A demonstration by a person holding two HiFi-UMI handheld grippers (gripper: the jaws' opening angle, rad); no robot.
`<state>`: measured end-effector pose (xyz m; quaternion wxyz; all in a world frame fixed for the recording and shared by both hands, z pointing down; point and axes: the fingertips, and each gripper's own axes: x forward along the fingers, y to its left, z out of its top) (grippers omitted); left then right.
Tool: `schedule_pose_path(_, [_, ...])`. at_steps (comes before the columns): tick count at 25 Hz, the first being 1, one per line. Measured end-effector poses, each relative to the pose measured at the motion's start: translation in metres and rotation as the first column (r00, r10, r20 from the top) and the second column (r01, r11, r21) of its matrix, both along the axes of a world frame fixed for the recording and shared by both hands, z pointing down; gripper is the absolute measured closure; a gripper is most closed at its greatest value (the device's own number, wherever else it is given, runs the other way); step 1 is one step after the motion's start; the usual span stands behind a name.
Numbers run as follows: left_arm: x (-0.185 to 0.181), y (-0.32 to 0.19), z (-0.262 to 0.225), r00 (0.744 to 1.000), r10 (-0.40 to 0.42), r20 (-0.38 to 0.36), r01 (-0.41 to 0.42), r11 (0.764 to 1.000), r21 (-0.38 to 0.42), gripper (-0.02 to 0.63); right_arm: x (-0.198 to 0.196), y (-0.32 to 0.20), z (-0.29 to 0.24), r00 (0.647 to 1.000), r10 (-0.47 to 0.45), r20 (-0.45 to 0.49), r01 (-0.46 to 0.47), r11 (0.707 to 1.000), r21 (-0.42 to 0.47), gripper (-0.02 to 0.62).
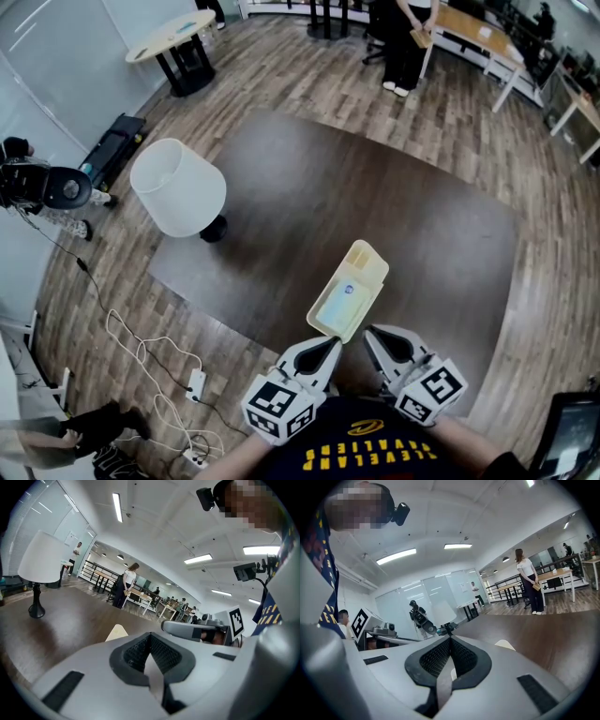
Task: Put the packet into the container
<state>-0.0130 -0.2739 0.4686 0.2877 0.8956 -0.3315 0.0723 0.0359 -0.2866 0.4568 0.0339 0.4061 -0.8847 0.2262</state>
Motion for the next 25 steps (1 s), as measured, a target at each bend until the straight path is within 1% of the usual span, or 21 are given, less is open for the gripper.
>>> schedule_pose_path(7, [0.000,0.001,-0.002,1.000,0.000,0.005,0.000,1.000,0.002,0.606,-0.001,0.003,-0.007,1.000,-0.010,-0.026,0.010,0.999,0.033,0.586])
schedule_pose_path(14, [-0.001,0.002,-0.003,1.000,0.000,0.011,0.000,1.000,0.008,0.606,-0.002,0.004,-0.011,0.999,-0.010,-0.034,0.012,0.999,0.046,0.586])
schedule_pose_path(25, [-0.002,0.001,-0.005,1.000,-0.001,0.011,0.001,1.000,0.005,0.606,-0.003,0.003,-0.012,0.999,-0.007,-0.038,0.009,0.999,0.048,0.586])
